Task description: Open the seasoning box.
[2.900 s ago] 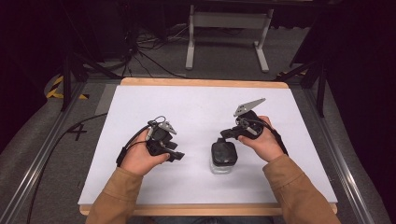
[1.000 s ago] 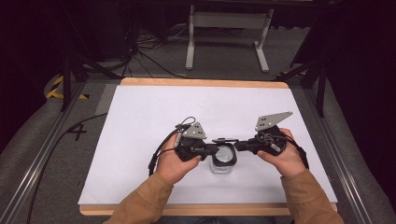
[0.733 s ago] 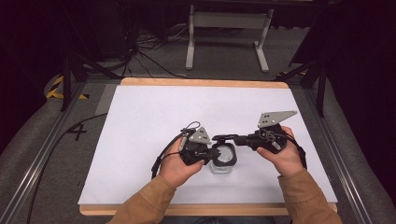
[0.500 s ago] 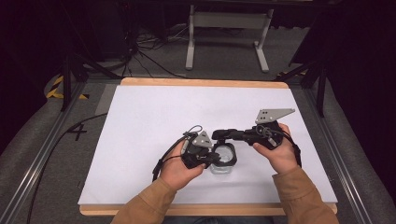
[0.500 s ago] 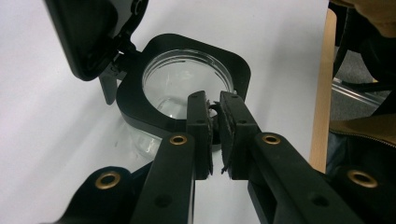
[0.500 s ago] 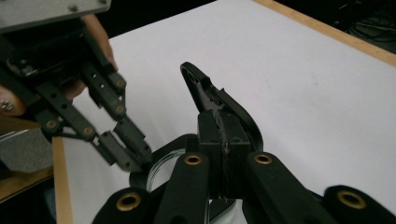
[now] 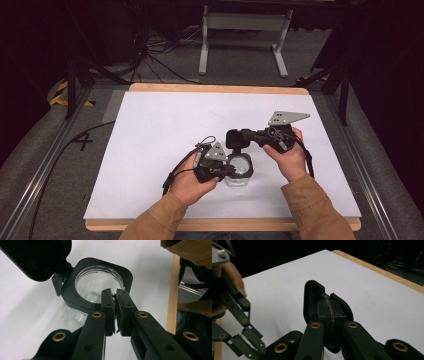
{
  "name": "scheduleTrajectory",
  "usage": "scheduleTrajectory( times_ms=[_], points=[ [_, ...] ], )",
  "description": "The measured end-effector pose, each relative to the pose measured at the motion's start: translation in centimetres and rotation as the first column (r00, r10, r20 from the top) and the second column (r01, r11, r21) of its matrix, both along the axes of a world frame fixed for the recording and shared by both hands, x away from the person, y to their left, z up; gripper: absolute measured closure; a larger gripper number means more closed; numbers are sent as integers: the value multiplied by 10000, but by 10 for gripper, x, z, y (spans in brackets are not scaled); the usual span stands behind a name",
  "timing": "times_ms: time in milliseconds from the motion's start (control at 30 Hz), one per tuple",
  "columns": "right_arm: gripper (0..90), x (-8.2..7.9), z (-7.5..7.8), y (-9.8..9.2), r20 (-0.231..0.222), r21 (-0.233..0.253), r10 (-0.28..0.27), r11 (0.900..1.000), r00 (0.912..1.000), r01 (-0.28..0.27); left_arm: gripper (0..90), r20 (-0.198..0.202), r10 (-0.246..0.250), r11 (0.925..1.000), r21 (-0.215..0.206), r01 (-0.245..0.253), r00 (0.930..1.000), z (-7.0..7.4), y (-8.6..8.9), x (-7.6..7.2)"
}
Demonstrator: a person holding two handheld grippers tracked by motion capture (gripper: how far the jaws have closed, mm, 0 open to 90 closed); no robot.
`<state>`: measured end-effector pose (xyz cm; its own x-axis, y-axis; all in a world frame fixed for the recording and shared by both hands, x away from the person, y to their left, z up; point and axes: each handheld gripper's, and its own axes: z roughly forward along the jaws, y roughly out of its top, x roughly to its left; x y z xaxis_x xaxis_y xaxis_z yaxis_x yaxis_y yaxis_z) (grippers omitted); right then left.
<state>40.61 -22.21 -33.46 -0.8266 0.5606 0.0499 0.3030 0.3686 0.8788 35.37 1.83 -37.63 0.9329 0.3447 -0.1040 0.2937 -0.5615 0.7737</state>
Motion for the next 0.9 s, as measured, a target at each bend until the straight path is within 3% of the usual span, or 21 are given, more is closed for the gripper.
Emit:
scheduleTrajectory(
  times_ms=[400,733,900],
  points=[
    [900,0,-3,3,282,-174,-472,9987,9985,477,855,194,-7,9999,142,4,9998,1,-3,-2],
    [899,-6,1,1,328,-116,-285,9995,9991,289,796,102,42,9996,265,-45,9999,4,0,-3],
    [898,-20,11,-13,675,-425,-428,9980,9968,457,792,107,295,9995,-91,-294,9995,14,12,-1]
  ],
)
